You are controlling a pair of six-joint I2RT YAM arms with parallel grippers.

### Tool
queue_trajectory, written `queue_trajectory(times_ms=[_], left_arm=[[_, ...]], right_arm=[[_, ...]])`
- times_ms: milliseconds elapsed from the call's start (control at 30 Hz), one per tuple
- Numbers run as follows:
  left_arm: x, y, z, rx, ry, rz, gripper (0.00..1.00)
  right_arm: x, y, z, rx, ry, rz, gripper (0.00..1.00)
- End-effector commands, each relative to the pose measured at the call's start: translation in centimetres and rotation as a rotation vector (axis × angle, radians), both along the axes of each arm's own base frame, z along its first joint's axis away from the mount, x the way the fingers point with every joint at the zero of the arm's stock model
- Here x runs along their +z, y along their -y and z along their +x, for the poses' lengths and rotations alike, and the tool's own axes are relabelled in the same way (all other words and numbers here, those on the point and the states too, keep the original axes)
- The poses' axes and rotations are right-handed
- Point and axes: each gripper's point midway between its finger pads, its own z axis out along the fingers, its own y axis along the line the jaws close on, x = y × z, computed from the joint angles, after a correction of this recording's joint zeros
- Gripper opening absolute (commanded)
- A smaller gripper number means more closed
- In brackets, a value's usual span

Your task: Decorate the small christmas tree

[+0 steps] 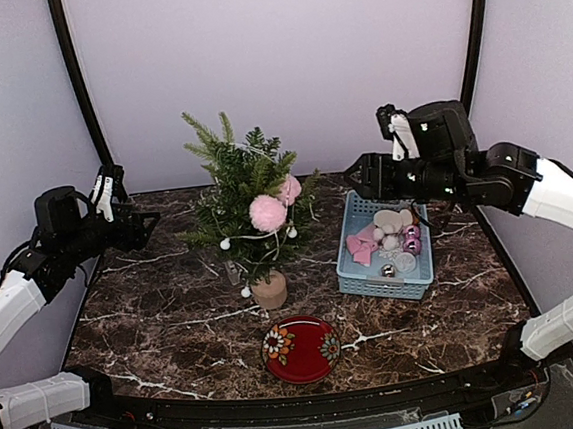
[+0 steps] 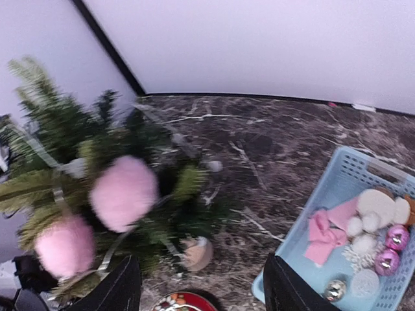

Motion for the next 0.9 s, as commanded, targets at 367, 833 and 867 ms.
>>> queue_trajectory(times_ms=[367,833,867], left_arm=[[-0.2,-0.5,0.2,0.029,0.008,0.01,0.82],[-0.6,-0.5,0.6,0.03,-0.006,0.02,0.82],[-0.7,-0.5,0.6,0.029,-0.009,0.019,0.82]], right_arm=[[-17.4,14.1,12.0,-0.332,-0.305,-0.146,0.56],[-26.6,13.5,14.1,-0.279,-0.473,-0.277,0.47],[-26.8,13.5,14.1,-0.279,-0.476,-0.278,0.46]])
